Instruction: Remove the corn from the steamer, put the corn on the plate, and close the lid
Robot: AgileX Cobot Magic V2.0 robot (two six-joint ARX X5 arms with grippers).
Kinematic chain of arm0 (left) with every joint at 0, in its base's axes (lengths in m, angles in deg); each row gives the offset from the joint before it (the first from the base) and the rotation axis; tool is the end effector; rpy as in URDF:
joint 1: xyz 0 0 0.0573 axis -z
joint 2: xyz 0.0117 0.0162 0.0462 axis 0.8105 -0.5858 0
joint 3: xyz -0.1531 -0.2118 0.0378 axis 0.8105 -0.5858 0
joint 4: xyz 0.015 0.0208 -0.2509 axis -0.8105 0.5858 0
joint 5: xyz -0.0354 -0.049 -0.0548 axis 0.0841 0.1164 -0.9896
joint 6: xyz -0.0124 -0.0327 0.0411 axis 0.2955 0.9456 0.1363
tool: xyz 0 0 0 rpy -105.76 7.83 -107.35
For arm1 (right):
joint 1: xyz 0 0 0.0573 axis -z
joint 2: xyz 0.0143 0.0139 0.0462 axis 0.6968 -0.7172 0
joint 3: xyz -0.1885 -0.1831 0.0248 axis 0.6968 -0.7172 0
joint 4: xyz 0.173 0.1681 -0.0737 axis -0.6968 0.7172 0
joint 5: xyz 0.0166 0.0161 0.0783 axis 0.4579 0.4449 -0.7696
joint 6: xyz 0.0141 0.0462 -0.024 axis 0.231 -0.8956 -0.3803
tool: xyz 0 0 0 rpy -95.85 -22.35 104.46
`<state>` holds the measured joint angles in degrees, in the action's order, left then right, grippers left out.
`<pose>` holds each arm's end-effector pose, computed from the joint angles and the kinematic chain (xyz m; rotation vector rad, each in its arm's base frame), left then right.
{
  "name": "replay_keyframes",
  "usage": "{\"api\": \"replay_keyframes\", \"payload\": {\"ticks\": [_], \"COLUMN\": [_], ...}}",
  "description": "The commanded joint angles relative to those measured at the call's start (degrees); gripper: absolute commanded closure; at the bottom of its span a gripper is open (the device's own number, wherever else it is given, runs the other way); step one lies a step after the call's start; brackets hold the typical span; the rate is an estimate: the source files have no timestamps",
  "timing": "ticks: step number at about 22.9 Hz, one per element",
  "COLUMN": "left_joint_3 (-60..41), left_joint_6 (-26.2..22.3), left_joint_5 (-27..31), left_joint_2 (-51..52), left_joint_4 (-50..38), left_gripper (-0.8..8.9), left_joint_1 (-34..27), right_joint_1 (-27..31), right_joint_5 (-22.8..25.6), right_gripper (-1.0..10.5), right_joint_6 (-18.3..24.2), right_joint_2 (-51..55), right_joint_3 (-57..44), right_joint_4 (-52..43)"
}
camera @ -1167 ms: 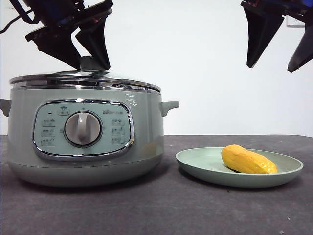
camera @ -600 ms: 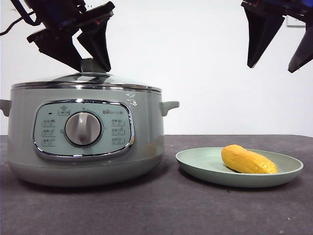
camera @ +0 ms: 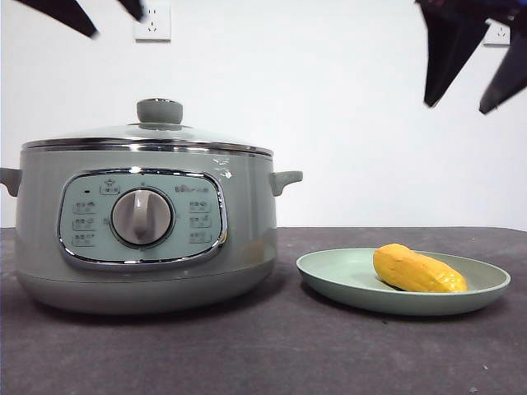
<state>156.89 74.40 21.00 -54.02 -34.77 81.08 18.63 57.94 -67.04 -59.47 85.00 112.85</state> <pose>0.1932 -0.0966 0.3639 0.1069 0.5891 -0.3965 0.2016 0.0939 0.3085 -0.1372 0.8204 0.3109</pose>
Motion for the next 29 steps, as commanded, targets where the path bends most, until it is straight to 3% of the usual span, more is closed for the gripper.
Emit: {"api": "replay_keyframes", "payload": {"ticks": [1,9,12,29], "left_joint_3": [-1.0,-27.5,-35.4,-36.4], "left_joint_6": [-1.5,1.6,1.6,3.1], "left_joint_5": [5.3,6.3,6.3,6.3], "left_joint_2": [3.1,24.7,32.5,33.4], "left_joint_4": [2.7,-13.7,-17.0,-13.5], "left_gripper": [8.22,8.22,8.21,8.17], "left_joint_1": [0.1,0.1,0.1,0.1], "right_joint_1": [-0.9,-4.3,-4.7,-4.5], "right_joint_5": [0.0,0.4,0.4,0.3], "right_gripper": [9.2,9.6,9.6,9.5], "right_joint_6": [0.4,-0.1,-2.0,-3.2], "right_joint_2": [2.6,24.0,32.5,35.3], "right_joint_3": [-1.2,-22.9,-30.9,-32.0], "right_joint_4": [-1.9,-23.5,-28.8,-24.9]}}
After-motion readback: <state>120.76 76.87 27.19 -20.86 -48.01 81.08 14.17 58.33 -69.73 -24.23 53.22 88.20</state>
